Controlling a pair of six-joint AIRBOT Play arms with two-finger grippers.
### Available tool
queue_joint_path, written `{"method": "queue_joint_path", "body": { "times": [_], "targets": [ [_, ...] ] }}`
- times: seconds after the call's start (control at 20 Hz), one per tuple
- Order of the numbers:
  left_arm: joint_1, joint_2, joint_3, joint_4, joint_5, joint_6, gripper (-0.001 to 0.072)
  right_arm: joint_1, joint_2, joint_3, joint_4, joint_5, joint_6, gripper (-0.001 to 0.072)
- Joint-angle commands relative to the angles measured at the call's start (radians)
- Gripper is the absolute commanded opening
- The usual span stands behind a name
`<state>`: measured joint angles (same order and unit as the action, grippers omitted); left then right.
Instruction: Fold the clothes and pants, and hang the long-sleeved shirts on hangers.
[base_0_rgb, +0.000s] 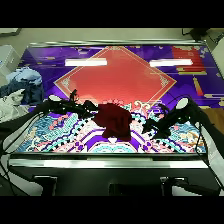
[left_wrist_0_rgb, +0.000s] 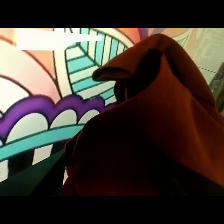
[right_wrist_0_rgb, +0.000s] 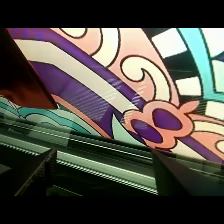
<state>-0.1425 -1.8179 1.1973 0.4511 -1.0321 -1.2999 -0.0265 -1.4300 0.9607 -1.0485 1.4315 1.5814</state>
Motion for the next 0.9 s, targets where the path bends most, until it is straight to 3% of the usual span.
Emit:
{"method": "queue_joint_path", "body": {
  "times": [0.0,0.1,0.15,0.3,0.35,0.65,0.85],
  "targets": [
    [-0.048,-0.032,-0.001,-0.072,-0.010,0.033,0.0566,0.001,0.000,-0.001,0.013,0.002,0.000,0.0683],
    [-0.070,-0.036,0.000,-0.084,-0.014,0.059,0.0565,0.001,-0.001,-0.002,0.018,0.000,-0.006,0.0692],
    [-0.071,-0.036,-0.001,-0.081,-0.014,0.058,0.0473,0.001,-0.001,-0.007,0.030,-0.005,-0.017,0.0698],
    [-0.050,-0.029,0.001,-0.085,-0.025,0.049,0.0061,0.001,-0.001,-0.051,0.076,-0.032,-0.027,0.0702],
    [-0.044,-0.023,0.000,-0.085,-0.027,0.071,0.0029,0.001,-0.001,-0.066,0.087,-0.040,-0.027,0.0701],
    [-0.014,-0.001,0.000,-0.082,-0.068,0.116,0.0023,0.036,-0.003,-0.121,0.176,-0.144,-0.042,0.0701],
    [0.013,0.060,0.000,-0.074,-0.069,0.126,0.0022,0.185,-0.031,-0.164,0.237,-0.321,-0.029,0.0702]
  ]
}}
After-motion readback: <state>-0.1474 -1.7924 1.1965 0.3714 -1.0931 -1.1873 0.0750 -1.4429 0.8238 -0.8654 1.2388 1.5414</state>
